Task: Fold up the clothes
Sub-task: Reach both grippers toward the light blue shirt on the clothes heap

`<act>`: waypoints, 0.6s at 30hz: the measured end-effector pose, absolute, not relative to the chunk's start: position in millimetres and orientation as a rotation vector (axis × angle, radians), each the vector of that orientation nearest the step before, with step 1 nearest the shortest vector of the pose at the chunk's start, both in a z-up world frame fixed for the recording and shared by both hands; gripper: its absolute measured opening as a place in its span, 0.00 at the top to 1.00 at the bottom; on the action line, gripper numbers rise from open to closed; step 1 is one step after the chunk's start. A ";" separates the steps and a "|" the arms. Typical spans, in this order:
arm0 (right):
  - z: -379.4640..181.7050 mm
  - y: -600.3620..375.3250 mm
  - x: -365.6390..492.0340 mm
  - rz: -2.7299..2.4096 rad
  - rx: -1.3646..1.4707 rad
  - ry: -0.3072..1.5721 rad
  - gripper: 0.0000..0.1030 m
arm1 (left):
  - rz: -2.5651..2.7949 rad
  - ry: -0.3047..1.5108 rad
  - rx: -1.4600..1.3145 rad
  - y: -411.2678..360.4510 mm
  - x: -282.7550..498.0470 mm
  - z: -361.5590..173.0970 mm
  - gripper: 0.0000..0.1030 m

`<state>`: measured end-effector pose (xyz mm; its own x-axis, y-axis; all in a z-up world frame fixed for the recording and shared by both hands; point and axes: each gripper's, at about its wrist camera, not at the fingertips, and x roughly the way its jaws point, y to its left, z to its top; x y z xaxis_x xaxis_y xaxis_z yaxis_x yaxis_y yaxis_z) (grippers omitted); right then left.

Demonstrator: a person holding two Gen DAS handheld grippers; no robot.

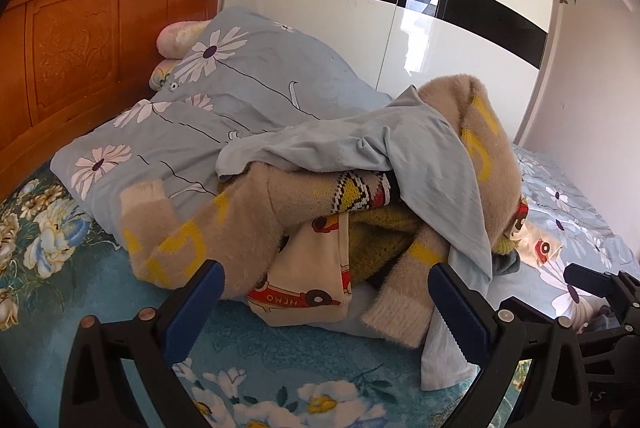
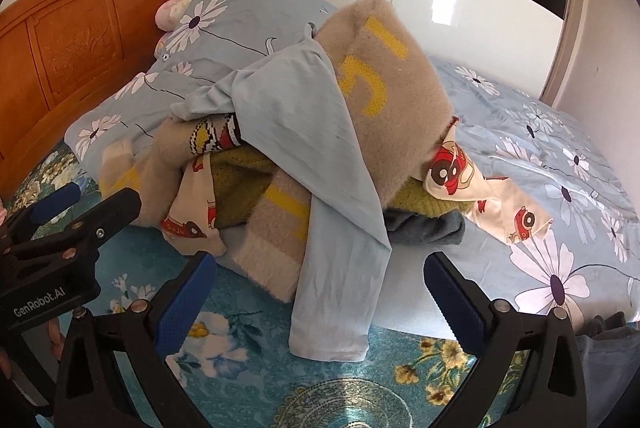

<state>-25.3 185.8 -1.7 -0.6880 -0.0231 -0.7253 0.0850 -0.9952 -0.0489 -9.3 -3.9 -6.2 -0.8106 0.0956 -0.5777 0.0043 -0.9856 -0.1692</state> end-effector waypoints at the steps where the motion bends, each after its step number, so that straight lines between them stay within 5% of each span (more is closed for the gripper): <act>1: -3.1 185.8 -27.0 -2.831 1.221 0.125 0.00 | 2.932 -0.252 -0.953 -4.1 -10.3 -7.9 0.00; 18: -27.6 197.5 -55.3 -2.758 1.289 0.035 0.00 | 2.961 -0.207 -1.018 -12.3 -30.0 -29.0 0.00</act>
